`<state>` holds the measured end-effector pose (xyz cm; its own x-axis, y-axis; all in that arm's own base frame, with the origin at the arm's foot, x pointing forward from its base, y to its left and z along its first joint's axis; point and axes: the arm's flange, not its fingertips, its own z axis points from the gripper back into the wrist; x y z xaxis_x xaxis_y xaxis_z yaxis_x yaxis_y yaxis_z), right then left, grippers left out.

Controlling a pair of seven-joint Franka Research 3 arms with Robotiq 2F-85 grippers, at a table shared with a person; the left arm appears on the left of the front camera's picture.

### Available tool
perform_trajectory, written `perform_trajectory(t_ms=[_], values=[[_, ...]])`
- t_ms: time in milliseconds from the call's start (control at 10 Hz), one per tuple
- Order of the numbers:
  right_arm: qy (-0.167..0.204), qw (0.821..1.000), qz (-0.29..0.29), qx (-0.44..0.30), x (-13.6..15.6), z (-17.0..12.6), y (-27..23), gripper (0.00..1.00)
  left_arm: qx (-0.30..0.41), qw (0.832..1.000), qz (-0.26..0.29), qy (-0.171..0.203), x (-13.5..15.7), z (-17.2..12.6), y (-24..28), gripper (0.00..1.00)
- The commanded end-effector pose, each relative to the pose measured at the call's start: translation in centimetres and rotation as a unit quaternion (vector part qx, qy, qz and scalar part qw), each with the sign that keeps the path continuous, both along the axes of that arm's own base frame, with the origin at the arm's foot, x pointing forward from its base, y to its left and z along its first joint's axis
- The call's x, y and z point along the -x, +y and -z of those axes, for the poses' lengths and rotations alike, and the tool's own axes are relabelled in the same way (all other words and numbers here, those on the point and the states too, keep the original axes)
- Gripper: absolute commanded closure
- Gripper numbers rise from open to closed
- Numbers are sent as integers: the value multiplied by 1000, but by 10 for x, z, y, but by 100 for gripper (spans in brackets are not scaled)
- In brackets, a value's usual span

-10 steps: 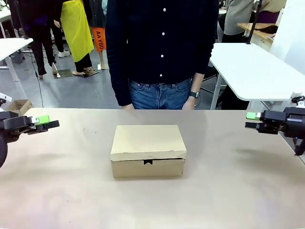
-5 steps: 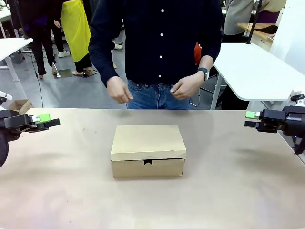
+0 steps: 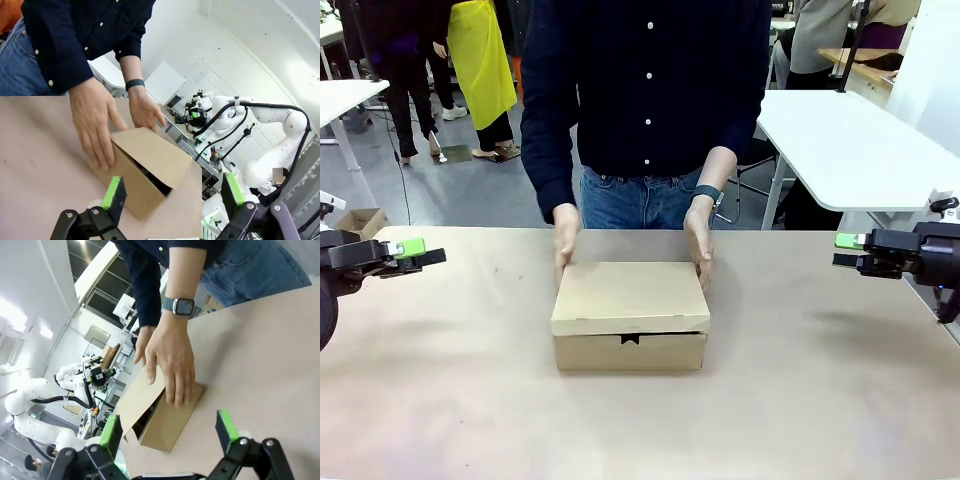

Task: Pack the items into the box.
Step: Close the Mailer Box.

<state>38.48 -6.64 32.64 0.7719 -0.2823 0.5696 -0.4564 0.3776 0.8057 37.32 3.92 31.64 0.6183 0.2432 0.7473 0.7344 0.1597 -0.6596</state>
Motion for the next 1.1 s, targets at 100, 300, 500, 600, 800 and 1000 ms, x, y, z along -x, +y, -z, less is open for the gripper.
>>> perform_trajectory(t_ms=[100,300,500,600,800,1000], values=[[-3,1000,2,5,1,0,0,0,4,1000,-3,-10,4,0,-2,0],[-3,1000,2,5,1,0,0,0,4,1000,-3,-10,4,0,-2,0],[-3,1000,2,5,1,0,0,0,4,1000,-3,-10,4,0,-2,0],[-3,1000,2,5,1,0,0,0,4,1000,-3,-10,4,0,-2,0],[-3,1000,2,5,1,0,0,0,4,1000,-3,-10,4,0,-2,0],[-3,1000,2,5,1,0,0,0,4,1000,-3,-10,4,0,-2,0]])
